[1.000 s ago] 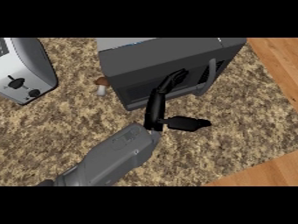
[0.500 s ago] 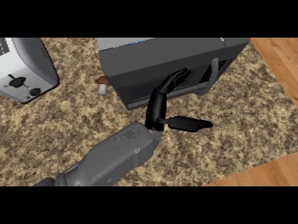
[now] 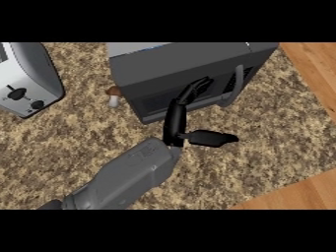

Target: Pick up the milk, place it into the microwave and close the microwave

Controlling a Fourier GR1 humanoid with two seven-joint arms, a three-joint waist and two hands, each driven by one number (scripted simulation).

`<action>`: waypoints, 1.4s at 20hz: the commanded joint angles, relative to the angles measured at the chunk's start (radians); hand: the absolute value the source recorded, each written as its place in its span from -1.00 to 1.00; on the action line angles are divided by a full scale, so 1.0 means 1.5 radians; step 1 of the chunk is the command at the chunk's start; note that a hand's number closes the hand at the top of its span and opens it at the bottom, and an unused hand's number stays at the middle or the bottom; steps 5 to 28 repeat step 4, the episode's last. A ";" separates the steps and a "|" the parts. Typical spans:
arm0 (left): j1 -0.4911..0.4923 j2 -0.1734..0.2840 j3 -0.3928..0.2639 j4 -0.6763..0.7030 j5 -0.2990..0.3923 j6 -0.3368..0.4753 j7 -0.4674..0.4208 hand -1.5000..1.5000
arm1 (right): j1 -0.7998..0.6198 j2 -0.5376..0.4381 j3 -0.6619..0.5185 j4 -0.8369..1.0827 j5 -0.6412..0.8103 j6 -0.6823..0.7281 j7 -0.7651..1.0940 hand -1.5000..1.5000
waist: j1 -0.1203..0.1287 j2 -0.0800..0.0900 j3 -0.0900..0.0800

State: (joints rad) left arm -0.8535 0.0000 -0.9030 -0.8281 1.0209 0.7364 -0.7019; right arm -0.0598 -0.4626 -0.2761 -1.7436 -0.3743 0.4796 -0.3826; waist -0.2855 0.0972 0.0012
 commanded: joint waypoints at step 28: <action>-0.041 0.000 0.032 0.054 0.032 0.008 0.001 -1.00 | -0.028 -0.024 -0.014 0.048 -0.053 0.035 0.015 -1.00 | -0.008 0.007 0.000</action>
